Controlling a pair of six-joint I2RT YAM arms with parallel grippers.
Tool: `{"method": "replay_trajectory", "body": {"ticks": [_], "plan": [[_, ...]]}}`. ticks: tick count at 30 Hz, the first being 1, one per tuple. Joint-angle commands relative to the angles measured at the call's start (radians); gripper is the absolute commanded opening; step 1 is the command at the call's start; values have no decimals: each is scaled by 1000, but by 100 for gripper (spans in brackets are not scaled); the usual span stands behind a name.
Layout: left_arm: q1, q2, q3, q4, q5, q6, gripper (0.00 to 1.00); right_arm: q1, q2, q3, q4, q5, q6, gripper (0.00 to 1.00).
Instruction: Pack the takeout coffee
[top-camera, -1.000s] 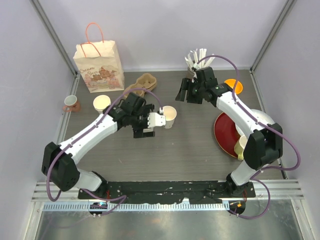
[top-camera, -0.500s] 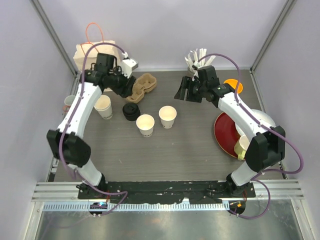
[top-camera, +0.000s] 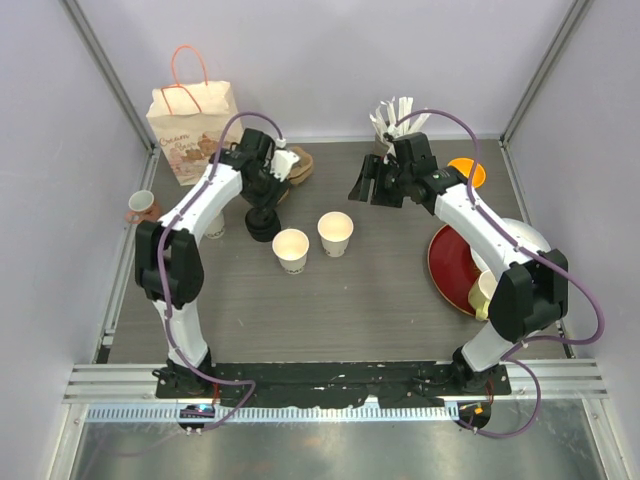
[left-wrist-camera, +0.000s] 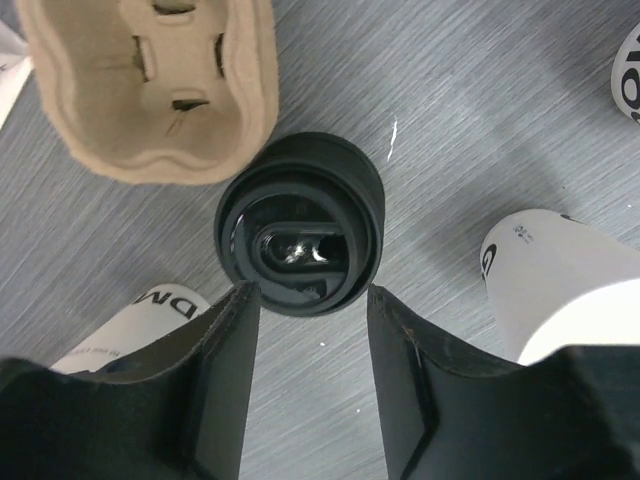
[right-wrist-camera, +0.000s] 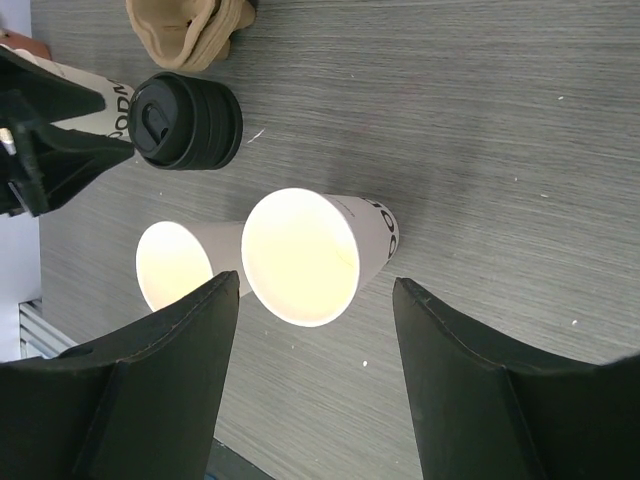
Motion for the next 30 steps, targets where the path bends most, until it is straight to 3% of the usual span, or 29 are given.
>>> {"method": "replay_trajectory", "body": {"ticks": [1, 10, 21, 27, 30], "plan": [[-27, 35, 15, 30, -9, 7, 48, 3, -6, 5, 6, 6, 12, 68], [-29, 72, -24, 58, -42, 30, 37, 5, 9, 8, 6, -14, 13, 68], [-29, 93, -27, 20, -27, 30, 32, 5, 18, 14, 8, -19, 2, 68], [-29, 103, -18, 12, -18, 30, 19, 3, 20, 17, 8, -25, 2, 68], [-29, 106, -4, -3, -7, 34, 7, 5, 23, 15, 6, -27, 1, 68]]}}
